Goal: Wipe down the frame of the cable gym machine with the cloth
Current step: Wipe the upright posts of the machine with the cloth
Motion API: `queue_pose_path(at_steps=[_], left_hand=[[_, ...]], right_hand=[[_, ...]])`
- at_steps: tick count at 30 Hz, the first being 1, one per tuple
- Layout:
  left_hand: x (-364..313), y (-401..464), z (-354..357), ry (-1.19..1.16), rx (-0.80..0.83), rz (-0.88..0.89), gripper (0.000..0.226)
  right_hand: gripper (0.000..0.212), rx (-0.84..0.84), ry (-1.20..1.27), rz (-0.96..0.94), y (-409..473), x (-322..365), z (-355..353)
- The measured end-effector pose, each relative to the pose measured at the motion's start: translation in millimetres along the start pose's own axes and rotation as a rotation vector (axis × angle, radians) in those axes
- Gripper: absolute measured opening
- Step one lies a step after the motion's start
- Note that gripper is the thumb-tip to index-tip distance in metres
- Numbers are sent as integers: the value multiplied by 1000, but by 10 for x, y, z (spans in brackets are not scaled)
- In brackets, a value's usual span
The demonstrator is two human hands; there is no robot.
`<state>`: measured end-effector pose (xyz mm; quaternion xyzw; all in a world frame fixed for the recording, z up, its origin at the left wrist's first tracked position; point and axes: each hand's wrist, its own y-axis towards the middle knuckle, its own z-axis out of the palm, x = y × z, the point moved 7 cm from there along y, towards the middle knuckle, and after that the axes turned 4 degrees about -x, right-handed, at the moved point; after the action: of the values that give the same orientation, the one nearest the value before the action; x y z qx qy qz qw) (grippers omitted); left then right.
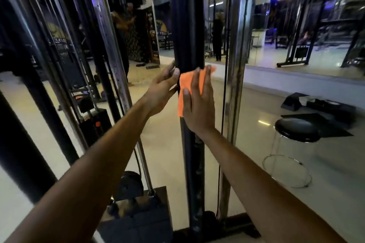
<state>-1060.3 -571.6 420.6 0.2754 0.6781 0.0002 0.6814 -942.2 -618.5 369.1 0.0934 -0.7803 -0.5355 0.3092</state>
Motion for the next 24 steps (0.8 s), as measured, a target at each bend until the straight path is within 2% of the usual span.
queue_pose_path(at_steps=[3, 5, 9, 11, 16, 18, 20, 24], left_hand=[[210, 81, -70, -17, -10, 18, 66], [251, 70, -49, -5, 8, 72, 64], [394, -189, 8, 28, 11, 102, 56], [517, -269, 19, 17, 16, 75, 53], [561, -340, 14, -29, -48, 16, 50], [564, -406, 51, -3, -46, 15, 46], [609, -466, 84, 15, -34, 32, 41], [748, -568, 108, 23, -31, 45, 53]], right_hand=[[67, -78, -38, -4, -63, -28, 63], [66, -82, -79, -39, -533, -168, 146], [68, 70, -73, -38, -1569, -560, 313], [68, 68, -54, -29, -1501, -565, 299], [66, -64, -18, -29, -487, -196, 128], [66, -74, -42, -40, -465, -168, 111], [66, -43, -114, -77, -865, -258, 177], [69, 111, -122, -68, -1956, -659, 374]])
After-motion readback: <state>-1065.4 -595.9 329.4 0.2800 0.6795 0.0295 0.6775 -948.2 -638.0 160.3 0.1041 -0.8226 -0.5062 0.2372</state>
